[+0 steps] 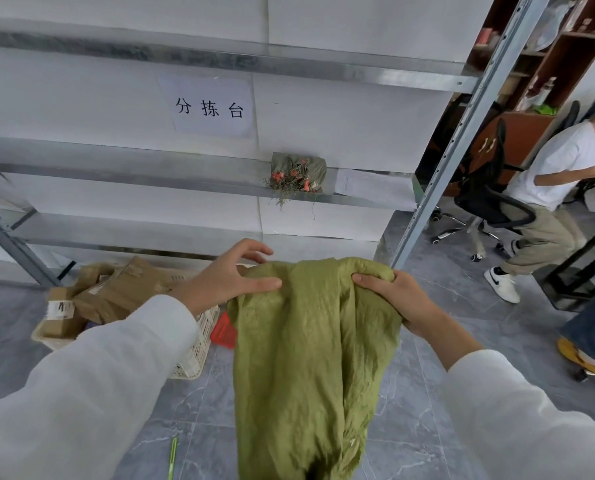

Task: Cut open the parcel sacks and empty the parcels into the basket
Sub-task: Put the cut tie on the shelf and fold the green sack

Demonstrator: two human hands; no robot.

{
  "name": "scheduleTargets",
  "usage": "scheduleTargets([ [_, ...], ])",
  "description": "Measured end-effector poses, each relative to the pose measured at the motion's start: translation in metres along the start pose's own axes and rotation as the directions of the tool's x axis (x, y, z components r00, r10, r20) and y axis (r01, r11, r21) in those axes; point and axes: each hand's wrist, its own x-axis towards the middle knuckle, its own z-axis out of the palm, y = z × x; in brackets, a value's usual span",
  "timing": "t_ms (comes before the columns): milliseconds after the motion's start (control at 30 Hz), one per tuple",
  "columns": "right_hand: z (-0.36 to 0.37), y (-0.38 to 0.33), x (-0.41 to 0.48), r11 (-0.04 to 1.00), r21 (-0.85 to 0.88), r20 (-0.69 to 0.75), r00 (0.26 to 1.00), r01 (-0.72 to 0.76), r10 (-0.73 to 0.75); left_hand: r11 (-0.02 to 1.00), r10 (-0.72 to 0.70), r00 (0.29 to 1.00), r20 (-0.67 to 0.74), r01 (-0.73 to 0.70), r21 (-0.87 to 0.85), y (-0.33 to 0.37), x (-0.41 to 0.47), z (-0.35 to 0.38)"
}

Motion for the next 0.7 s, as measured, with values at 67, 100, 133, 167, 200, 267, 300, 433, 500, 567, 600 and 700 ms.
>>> scheduleTargets([
  [67, -0.001, -0.002, -0.001, 0.995, 0.061, -0.021, 0.996, -0.079, 0.081, 0.996, 0.075, 0.996, 0.046, -0.077, 0.040, 0.000, -0.008, 0.003],
  [100, -0.002, -0.002, -0.002, 0.989, 0.087, -0.022, 0.992, -0.122, 0.125, 0.990, 0.098, 0.992, 0.075, -0.104, 0.093, -0.001, -0.011, 0.005],
  [133, -0.002, -0.002, -0.003, 0.981, 0.104, -0.019, 0.986, -0.164, 0.167, 0.981, 0.116, 0.989, 0.096, -0.129, 0.143, -0.002, -0.014, 0.007],
  [167, -0.003, -0.002, -0.004, 0.974, 0.114, -0.015, 0.980, -0.197, 0.200, 0.972, 0.136, 0.985, 0.111, -0.154, 0.177, -0.004, -0.015, 0.009],
  [200, -0.003, -0.001, -0.006, 0.967, 0.124, -0.011, 0.975, -0.221, 0.224, 0.966, 0.156, 0.981, 0.117, -0.176, 0.190, -0.006, -0.016, 0.010],
  [267, -0.004, 0.002, -0.009, 0.959, 0.151, -0.002, 0.970, -0.239, 0.242, 0.972, 0.175, 0.982, 0.063, -0.183, 0.148, -0.011, -0.018, 0.011],
  [300, -0.004, 0.003, -0.010, 0.958, 0.169, 0.008, 0.973, -0.230, 0.232, 0.979, 0.179, 0.984, -0.001, -0.178, 0.101, -0.012, -0.018, 0.011],
  [433, -0.007, 0.004, -0.016, 0.981, 0.160, 0.173, 0.981, -0.110, 0.082, 0.982, 0.099, 0.975, -0.198, -0.128, -0.137, -0.026, -0.018, 0.009],
  [500, -0.008, 0.004, -0.016, 0.993, 0.112, 0.172, 0.985, -0.040, 0.020, 0.947, -0.013, 0.981, -0.195, -0.051, -0.316, -0.035, -0.016, 0.009],
  [567, -0.008, 0.002, -0.015, 0.993, 0.114, 0.132, 0.990, 0.027, -0.042, 0.888, -0.121, 0.976, -0.179, 0.025, -0.460, -0.042, -0.014, 0.009],
  [600, -0.008, 0.001, -0.016, 0.992, 0.115, 0.125, 0.990, 0.058, -0.072, 0.866, -0.157, 0.971, -0.179, 0.048, -0.497, -0.044, -0.014, 0.009],
  [700, -0.007, 0.001, -0.016, 0.989, 0.102, 0.106, 0.988, 0.103, -0.114, 0.811, -0.243, 0.957, -0.161, 0.110, -0.574, -0.048, -0.012, 0.008],
])
